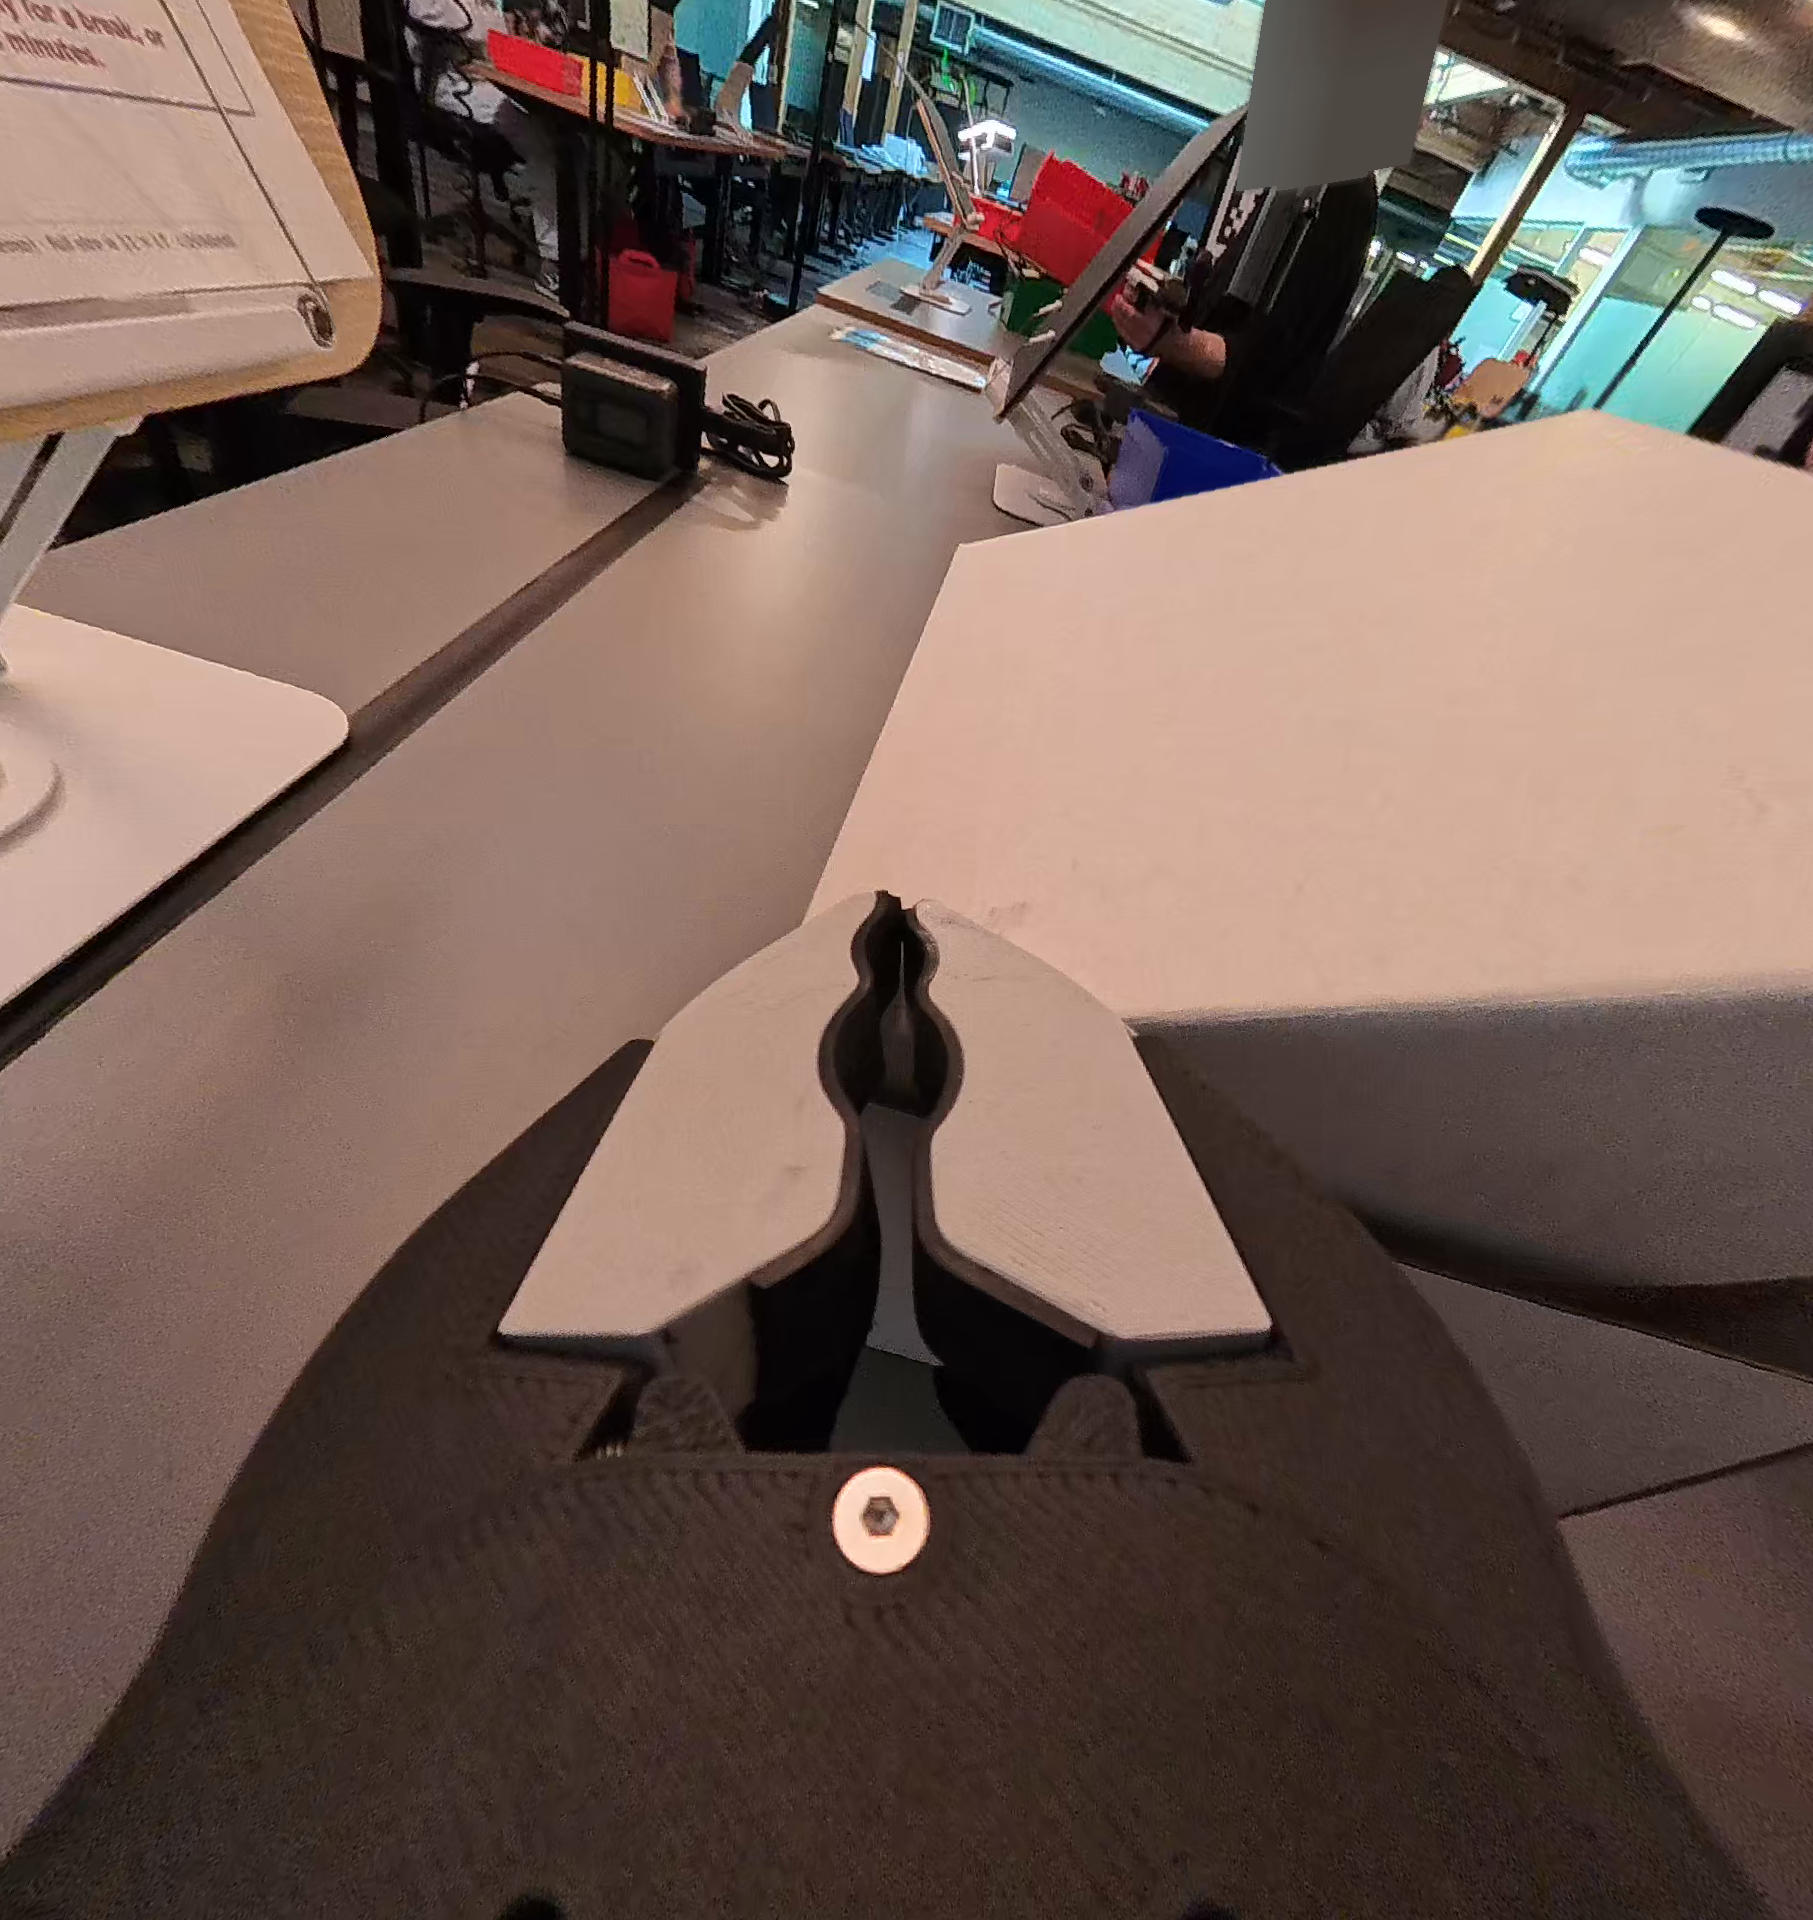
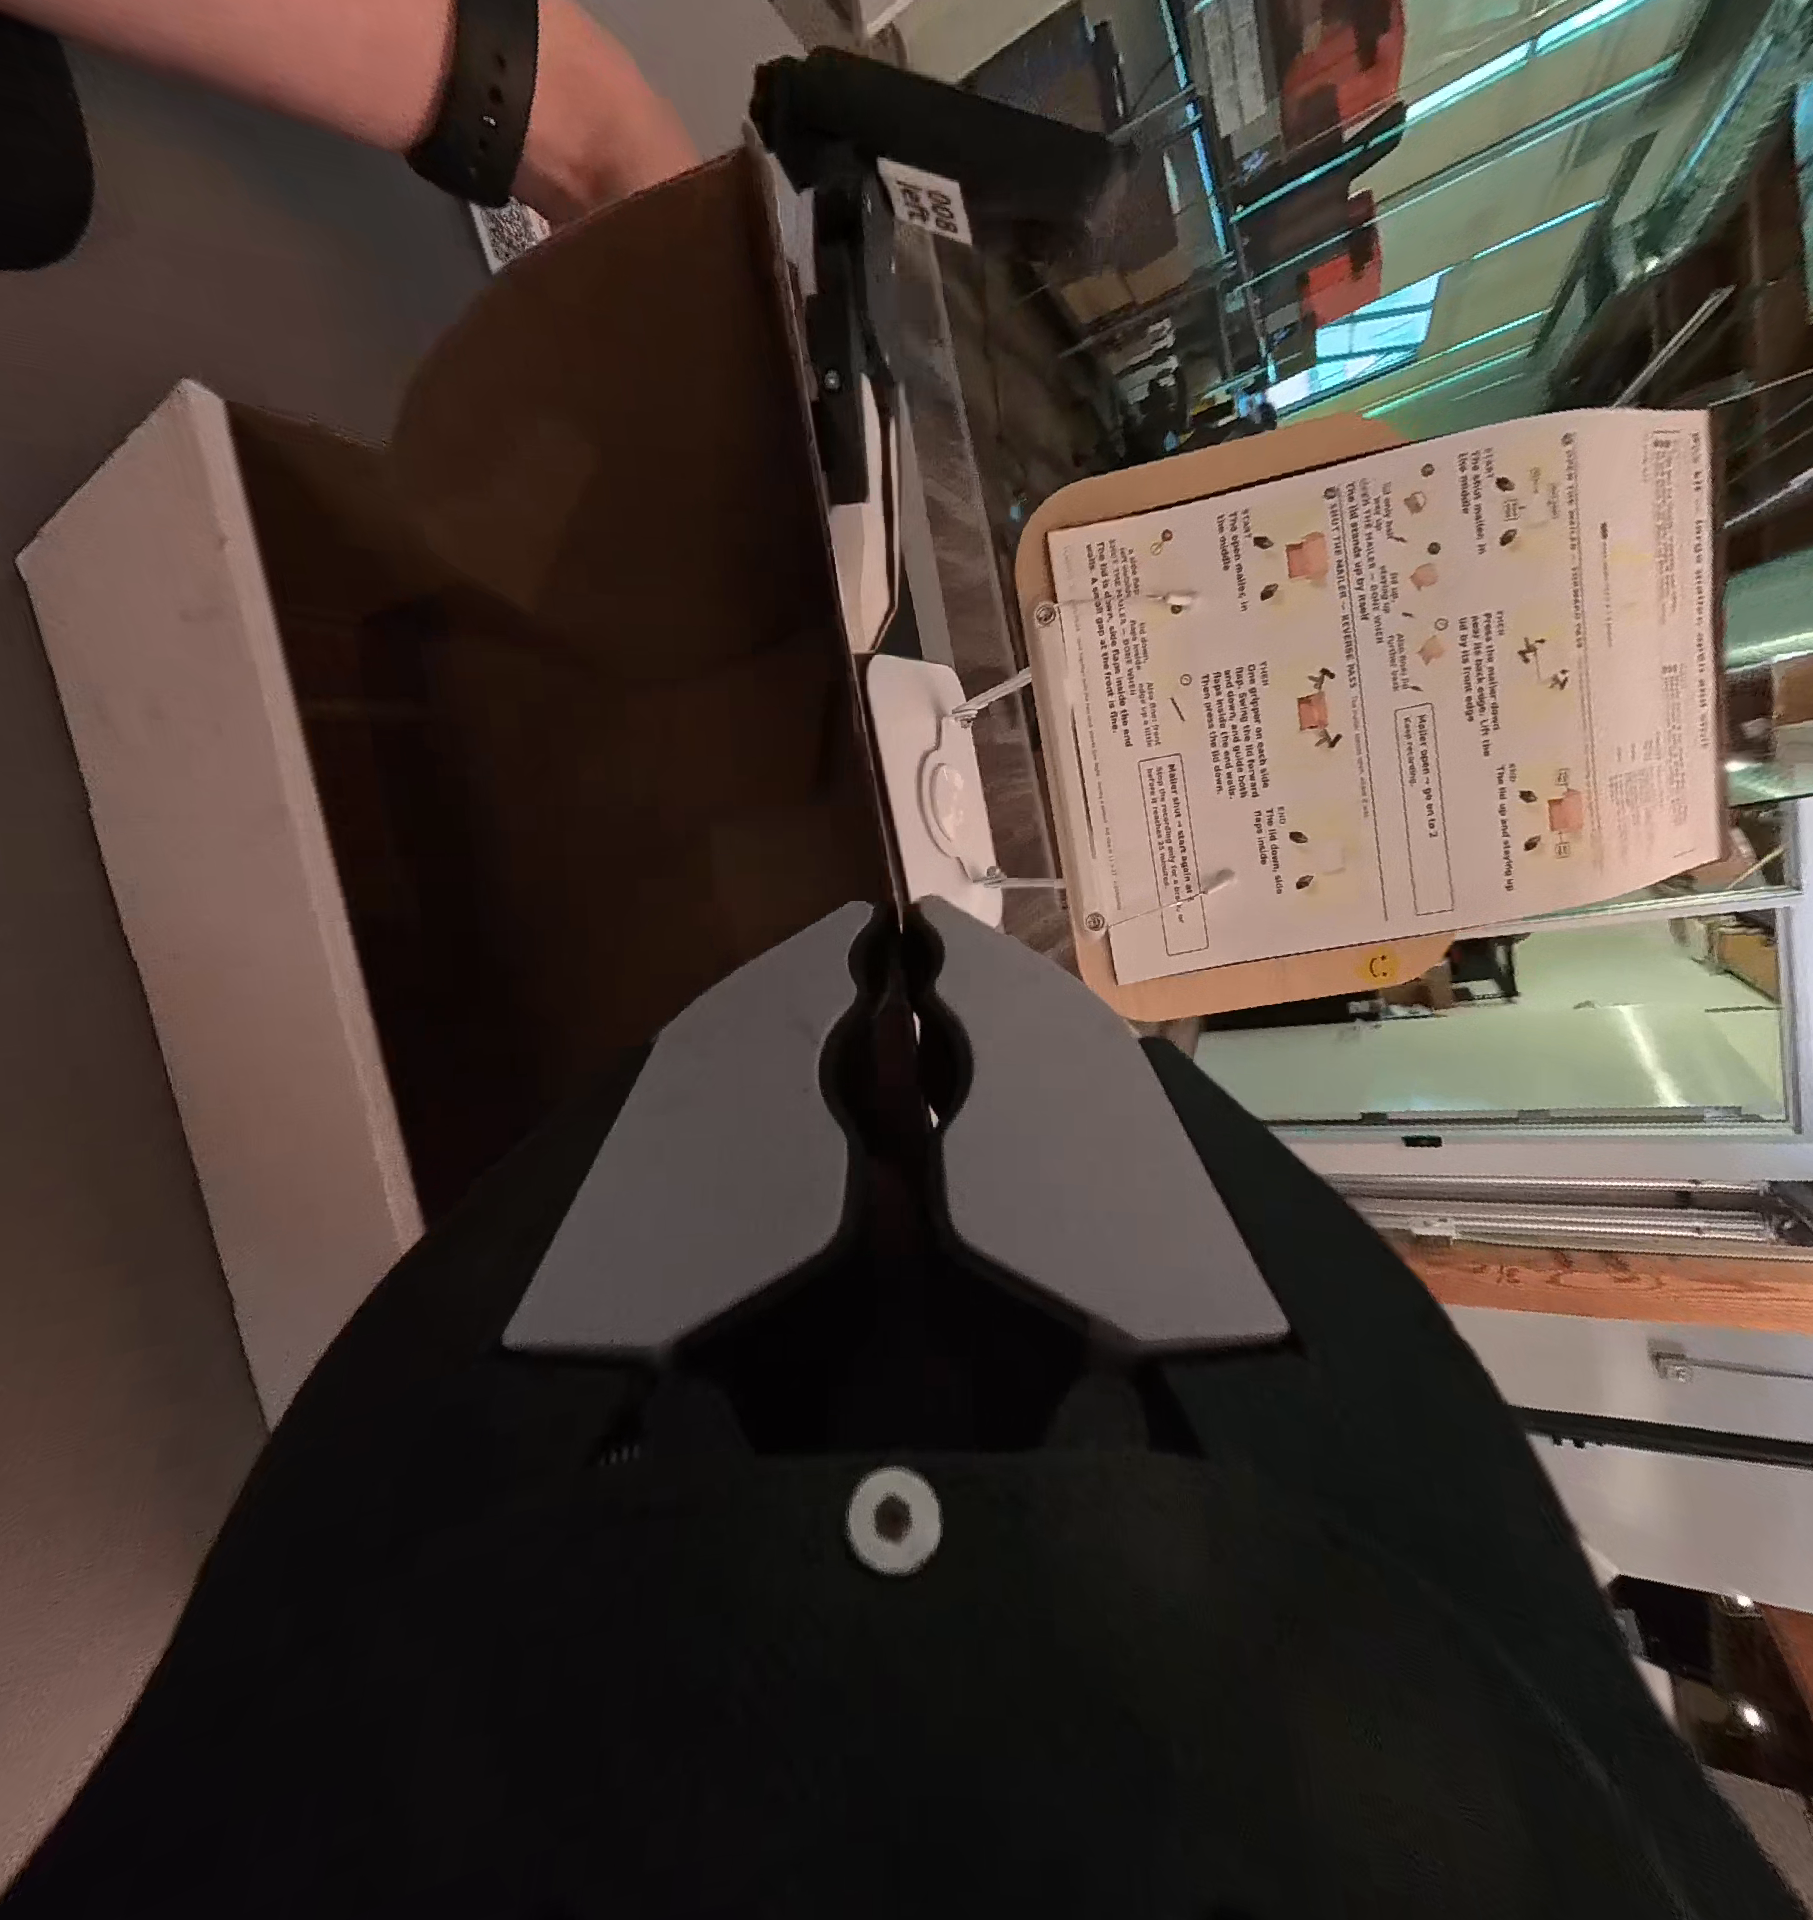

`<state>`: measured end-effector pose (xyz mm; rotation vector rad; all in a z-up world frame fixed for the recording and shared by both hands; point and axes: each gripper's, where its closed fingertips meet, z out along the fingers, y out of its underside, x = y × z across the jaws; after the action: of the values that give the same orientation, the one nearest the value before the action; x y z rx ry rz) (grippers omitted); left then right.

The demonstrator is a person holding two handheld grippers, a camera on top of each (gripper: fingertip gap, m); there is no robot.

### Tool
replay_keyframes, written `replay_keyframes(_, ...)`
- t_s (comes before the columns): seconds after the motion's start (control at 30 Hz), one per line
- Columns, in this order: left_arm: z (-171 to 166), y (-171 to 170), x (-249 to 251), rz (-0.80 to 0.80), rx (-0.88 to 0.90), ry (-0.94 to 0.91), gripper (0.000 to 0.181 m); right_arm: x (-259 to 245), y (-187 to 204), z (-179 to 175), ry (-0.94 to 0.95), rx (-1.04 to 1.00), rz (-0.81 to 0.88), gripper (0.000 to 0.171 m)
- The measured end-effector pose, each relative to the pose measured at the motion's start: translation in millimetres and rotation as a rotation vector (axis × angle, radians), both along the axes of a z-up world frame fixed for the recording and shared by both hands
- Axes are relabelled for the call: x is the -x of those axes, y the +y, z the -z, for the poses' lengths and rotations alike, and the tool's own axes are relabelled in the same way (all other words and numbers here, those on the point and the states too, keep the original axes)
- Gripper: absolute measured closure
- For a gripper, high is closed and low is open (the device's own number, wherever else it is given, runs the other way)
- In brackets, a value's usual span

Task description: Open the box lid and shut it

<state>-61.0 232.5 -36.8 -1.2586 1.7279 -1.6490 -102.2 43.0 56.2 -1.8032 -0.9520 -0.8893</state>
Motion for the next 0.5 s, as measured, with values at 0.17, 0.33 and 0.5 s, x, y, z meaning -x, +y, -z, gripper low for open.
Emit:
replay_keyframes(0.17,-4.8,4.7,-0.1,-0.025,0.027,-0.024,0.181,-9.8,10.6,-21.7,0.114,0.094,0.031,0.168)
replay_keyframes(0.33,-7.0,19.6,3.8,-0.082,0.049,-0.035,0.169,-20.9,22.8,-39.0,0.232,0.183,0.055,0.168)
replay_keyframes(0.5,-37.4,30.5,25.0,-0.109,0.105,-0.101,0.151,-34.9,40.0,-56.3,0.378,0.307,0.103,0.168)
